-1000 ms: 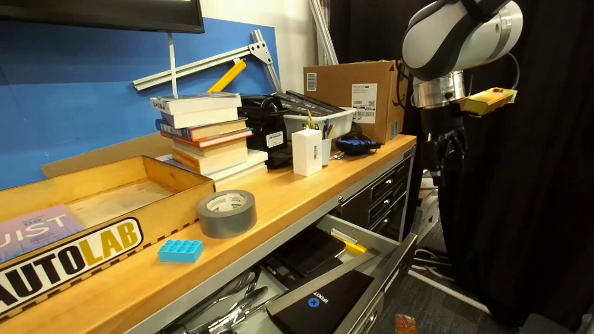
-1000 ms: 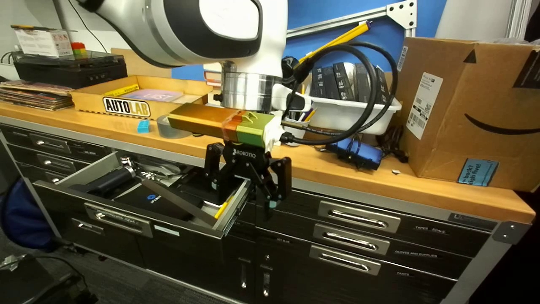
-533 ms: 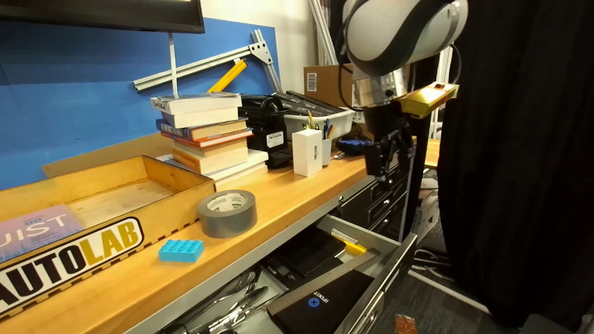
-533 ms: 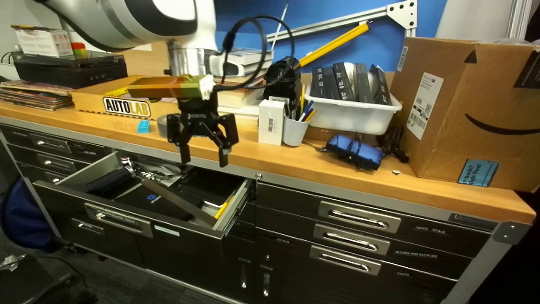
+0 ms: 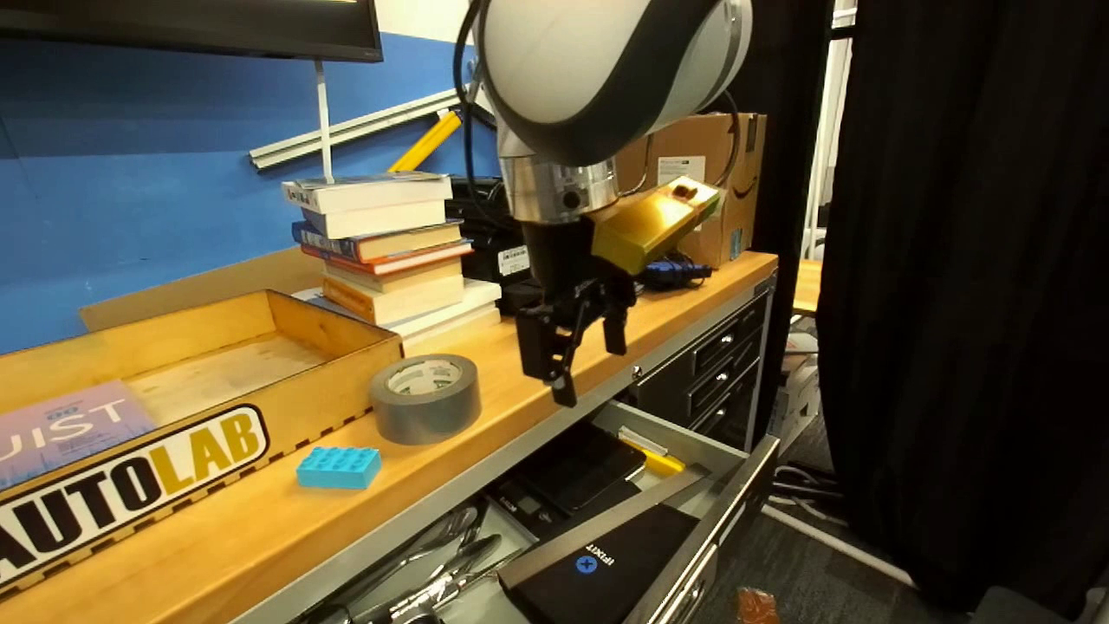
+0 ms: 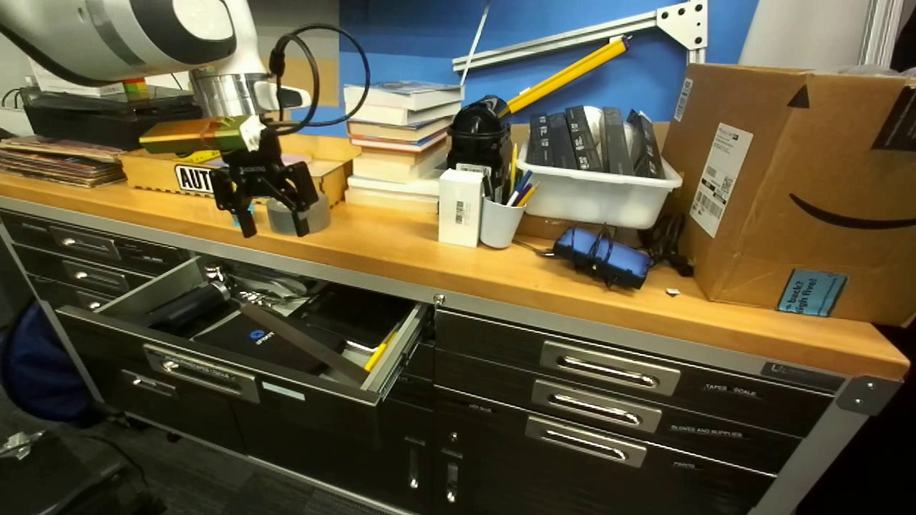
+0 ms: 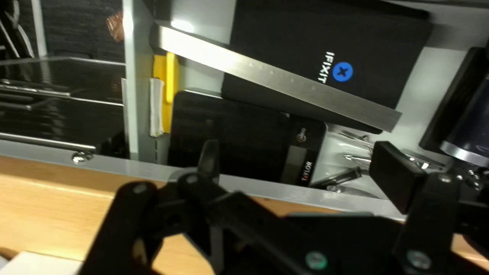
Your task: Put the blue object inside the drawer then close the drawer.
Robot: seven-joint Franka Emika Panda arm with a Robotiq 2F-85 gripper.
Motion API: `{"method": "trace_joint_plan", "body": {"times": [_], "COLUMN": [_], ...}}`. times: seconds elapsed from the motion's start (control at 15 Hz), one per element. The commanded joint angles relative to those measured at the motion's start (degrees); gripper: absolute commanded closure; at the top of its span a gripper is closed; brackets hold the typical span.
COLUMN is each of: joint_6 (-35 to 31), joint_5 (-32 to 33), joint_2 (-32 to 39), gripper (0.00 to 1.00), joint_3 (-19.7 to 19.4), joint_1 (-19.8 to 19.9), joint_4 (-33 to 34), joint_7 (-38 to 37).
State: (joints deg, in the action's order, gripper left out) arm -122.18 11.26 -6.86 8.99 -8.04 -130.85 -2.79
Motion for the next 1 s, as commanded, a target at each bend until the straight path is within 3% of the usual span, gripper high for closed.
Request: {"method": "trace_joint_plan", "body": {"times": [0.0, 0.47, 0.93], "joint_6": [-4.8, -13.6, -18.2], "joint_5": [0.1, 1.0, 5.8], "joint_2": [2.8, 8.6, 11.1], "gripper": [0.00, 0.00, 0.00], "joint_3": [2.8, 6.7, 7.2], "joint_1": [-2.5, -6.7, -9.3], "joint_4": [1.1, 2.7, 7.6], "joint_7": [-2.5, -6.7, -11.9]}}
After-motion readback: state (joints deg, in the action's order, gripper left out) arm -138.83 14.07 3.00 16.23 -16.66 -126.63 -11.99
